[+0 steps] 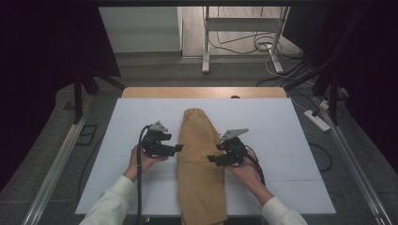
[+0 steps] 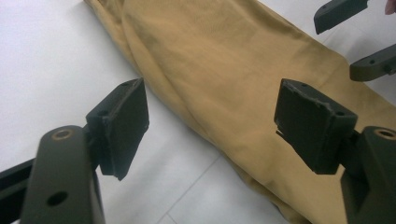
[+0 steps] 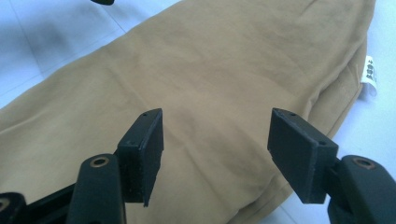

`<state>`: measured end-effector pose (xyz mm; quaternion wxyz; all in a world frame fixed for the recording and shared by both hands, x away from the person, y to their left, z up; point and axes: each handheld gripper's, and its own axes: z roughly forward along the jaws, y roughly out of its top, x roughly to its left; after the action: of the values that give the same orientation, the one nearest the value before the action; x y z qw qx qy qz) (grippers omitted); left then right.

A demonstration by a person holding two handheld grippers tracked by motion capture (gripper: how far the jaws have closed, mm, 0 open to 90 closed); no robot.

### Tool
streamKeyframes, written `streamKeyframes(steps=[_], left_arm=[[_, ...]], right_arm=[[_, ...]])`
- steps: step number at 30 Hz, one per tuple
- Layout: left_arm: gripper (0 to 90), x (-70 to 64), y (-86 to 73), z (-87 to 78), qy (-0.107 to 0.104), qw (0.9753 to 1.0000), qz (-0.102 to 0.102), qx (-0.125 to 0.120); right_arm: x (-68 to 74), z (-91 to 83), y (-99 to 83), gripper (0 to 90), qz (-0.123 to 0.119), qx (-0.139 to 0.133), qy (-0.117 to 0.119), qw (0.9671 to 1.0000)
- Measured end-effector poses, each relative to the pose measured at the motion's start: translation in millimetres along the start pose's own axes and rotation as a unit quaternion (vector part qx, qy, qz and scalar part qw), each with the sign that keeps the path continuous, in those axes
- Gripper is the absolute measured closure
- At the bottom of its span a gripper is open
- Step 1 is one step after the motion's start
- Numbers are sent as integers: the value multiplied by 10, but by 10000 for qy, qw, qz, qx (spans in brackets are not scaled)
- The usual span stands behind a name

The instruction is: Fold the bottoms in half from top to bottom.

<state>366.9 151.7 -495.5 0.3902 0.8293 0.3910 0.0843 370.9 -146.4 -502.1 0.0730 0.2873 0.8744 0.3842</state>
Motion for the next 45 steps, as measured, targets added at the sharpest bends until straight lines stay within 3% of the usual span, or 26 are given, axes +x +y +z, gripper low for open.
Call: streamKeyframes(steps=[13,20,31,45], left_arm=[[259,77,162,132,24,10000,-42,71],[258,143,231,202,76,9999,-37,78],[257,260,251,259,198,9996,-158,126],[255,444,375,356,233,9992,-324,-9]], right_arm=[[-137,64,101,364,56,-125,-115,9998],[-257,138,149,358,138,-2,-223,9997],[-412,161,209,358,280,-101,-276,9992],[-549,301,350,359,419,-146,-382,9983]])
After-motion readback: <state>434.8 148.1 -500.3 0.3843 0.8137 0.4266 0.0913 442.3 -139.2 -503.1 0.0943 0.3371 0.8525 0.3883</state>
